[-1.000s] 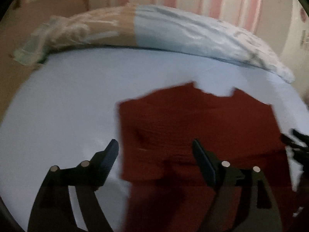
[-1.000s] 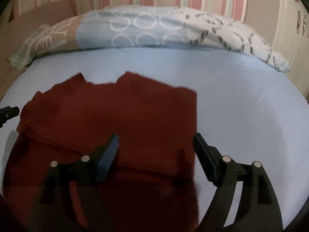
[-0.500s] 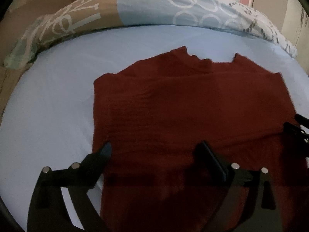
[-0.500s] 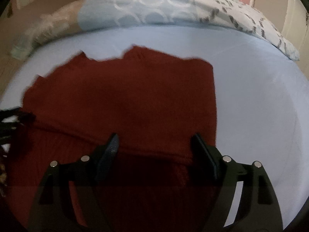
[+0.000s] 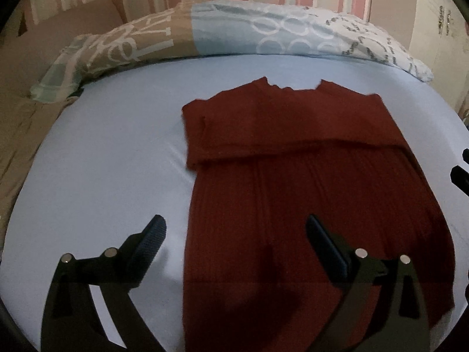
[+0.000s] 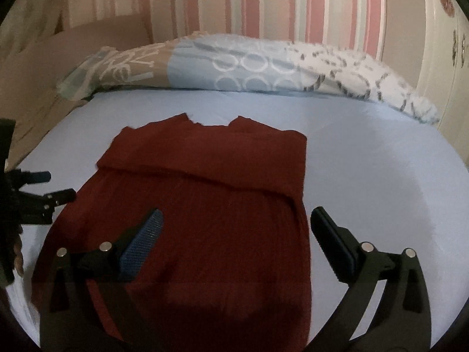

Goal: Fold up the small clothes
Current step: 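Open the left gripper and lift both grippers away from the folded sweater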

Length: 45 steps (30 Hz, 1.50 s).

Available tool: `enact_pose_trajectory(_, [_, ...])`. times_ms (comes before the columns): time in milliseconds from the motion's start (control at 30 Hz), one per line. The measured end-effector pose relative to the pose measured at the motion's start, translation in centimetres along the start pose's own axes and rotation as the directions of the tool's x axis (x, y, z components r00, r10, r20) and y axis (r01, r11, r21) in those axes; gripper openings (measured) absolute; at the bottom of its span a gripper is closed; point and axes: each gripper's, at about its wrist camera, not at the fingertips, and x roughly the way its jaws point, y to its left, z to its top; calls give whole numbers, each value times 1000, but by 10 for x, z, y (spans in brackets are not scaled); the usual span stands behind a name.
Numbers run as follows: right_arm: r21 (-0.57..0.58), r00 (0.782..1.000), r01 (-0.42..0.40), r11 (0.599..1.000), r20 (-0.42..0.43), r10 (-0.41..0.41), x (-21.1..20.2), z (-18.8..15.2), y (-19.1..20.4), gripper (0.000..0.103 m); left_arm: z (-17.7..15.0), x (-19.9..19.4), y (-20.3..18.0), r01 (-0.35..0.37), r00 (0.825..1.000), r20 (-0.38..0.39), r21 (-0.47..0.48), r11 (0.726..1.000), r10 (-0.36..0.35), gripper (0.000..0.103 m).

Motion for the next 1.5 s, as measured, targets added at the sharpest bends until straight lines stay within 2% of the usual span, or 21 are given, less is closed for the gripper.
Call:
enact_pose_trajectory(133, [-30,999,18,999,-26,-19,-27,-27,13,100,-30,-27,-2,-26,1000,-3,-10,1000,26,97])
enact_pose_trajectory(233, [-27,998,26,999,-50,-27,-43,-47,20,100,-47,-46,-1,7,1000,-4,-61,998,-7,97])
enact_pose_trajectory(433, [4,996,38,999,-76,-38,-62,-75,30,100,-71,-70,-5,3,1000,-9,-96,995,-4,97])
enact_pose_trajectory(600, [24,997,22,999,-76,-20,-76,-79,35,100,-82,-92,-8,-4,1000,24,-105,994,6,97])
enact_pose_trajectory(700, [39,996,26,999,-81,-22,-85,-82,35,100,-88,-100,-8,18,999,33,-110,994,-15,97])
enact_pose_trajectory(833, [6,998,37,999,-58,-37,-99,-88,42,100,-100,-113,-11,21,997,81,-94,995,-14,97])
enact_pose_trajectory(933, [-26,997,53,998,-50,-54,-106,-93,47,100,-111,-114,-13,27,997,73,-68,997,-22,97])
enact_pose_trajectory(1033, [-48,996,61,997,-55,-64,-109,-103,49,100,-128,-109,-10,71,997,33,-63,995,-69,97])
enact_pose_trajectory(1167, [-40,995,66,997,-72,-69,-107,-118,49,100,-149,-97,-10,16,1000,6,-40,999,-16,97])
enact_pose_trajectory(1400, [-42,992,71,997,-105,-75,-100,-132,49,100,-176,-61,-7,-32,998,-56,-34,999,30,97])
enact_pose_trajectory(1500, [-52,992,83,995,-96,-88,-99,-127,47,100,-178,-47,2,52,994,-92,-95,994,-61,96])
